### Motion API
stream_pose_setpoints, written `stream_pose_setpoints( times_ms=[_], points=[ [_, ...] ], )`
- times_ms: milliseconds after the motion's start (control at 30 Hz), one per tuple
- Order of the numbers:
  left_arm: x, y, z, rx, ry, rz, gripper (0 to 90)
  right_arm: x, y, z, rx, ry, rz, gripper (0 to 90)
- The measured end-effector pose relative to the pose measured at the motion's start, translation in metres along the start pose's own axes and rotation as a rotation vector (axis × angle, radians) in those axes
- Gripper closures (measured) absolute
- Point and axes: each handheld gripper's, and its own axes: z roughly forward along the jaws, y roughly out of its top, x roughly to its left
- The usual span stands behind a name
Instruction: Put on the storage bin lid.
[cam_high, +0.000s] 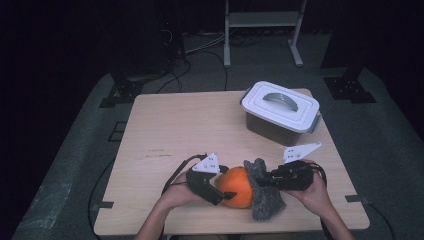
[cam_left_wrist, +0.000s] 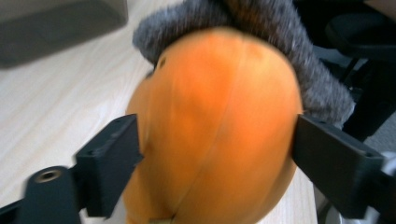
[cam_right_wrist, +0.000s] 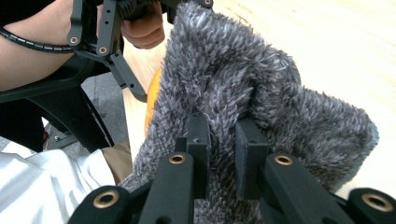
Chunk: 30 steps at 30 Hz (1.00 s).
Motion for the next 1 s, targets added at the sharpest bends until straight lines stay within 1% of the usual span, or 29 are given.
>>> stream_pose_setpoints(
  times_ms=[67,133,267,300,367,467,533,600,700,767,800,833,900,933,1000],
  points=[
    [0.003,-0.004,0.003,0.018,-0.02,-0.008,12.8,-0.003,-0.002,-0.001,0.0,-0.004,0.007,77.9],
    [0.003,-0.007,0.004,0.008,-0.03,-0.006,17.3,-0.005,-0.004,-0.002,0.009,-0.01,0.018,77.7],
    [0.001,-0.006,0.001,-0.011,-0.004,0.019,34.1,-0.007,-0.004,-0.006,0.018,-0.029,0.021,77.5],
    [0.001,-0.005,0.0,-0.013,0.003,0.023,36.9,-0.007,-0.003,-0.009,0.01,-0.037,0.015,77.7],
    [-0.001,-0.003,-0.001,-0.018,0.012,0.028,40.6,-0.002,0.002,-0.013,-0.02,-0.036,0.006,78.1],
    [-0.004,-0.001,0.001,-0.021,0.024,0.037,43.3,0.008,0.01,-0.016,-0.054,-0.021,-0.023,78.2],
    [-0.004,0.0,0.0,-0.025,0.037,0.039,44.7,0.011,0.014,-0.012,-0.034,-0.035,-0.048,78.2],
    [-0.002,0.0,-0.004,-0.034,0.051,0.03,46.1,0.008,0.011,-0.009,-0.03,-0.033,-0.036,78.4],
    [0.0,0.0,-0.012,-0.05,0.071,0.018,47.0,-0.002,0.001,-0.006,-0.003,-0.05,0.004,78.4],
    [0.001,0.001,-0.015,-0.047,0.076,0.009,47.0,-0.008,-0.005,-0.004,0.017,-0.062,0.028,78.4],
    [0.001,0.001,-0.014,-0.046,0.08,0.011,47.0,-0.01,-0.006,-0.004,0.011,-0.057,0.038,78.4],
    [0.0,0.001,-0.014,-0.04,0.083,0.012,46.9,-0.009,-0.005,-0.004,0.0,-0.053,0.04,78.4],
    [-0.001,0.002,-0.012,-0.037,0.082,0.018,46.7,-0.004,0.001,-0.007,-0.024,-0.057,0.017,78.4],
    [-0.002,0.003,-0.011,-0.035,0.083,0.023,46.7,-0.001,0.004,-0.007,-0.044,-0.047,0.011,78.4],
    [-0.004,0.004,-0.009,-0.029,0.082,0.029,45.9,0.003,0.009,-0.006,-0.05,-0.047,-0.005,78.4]
  ],
)
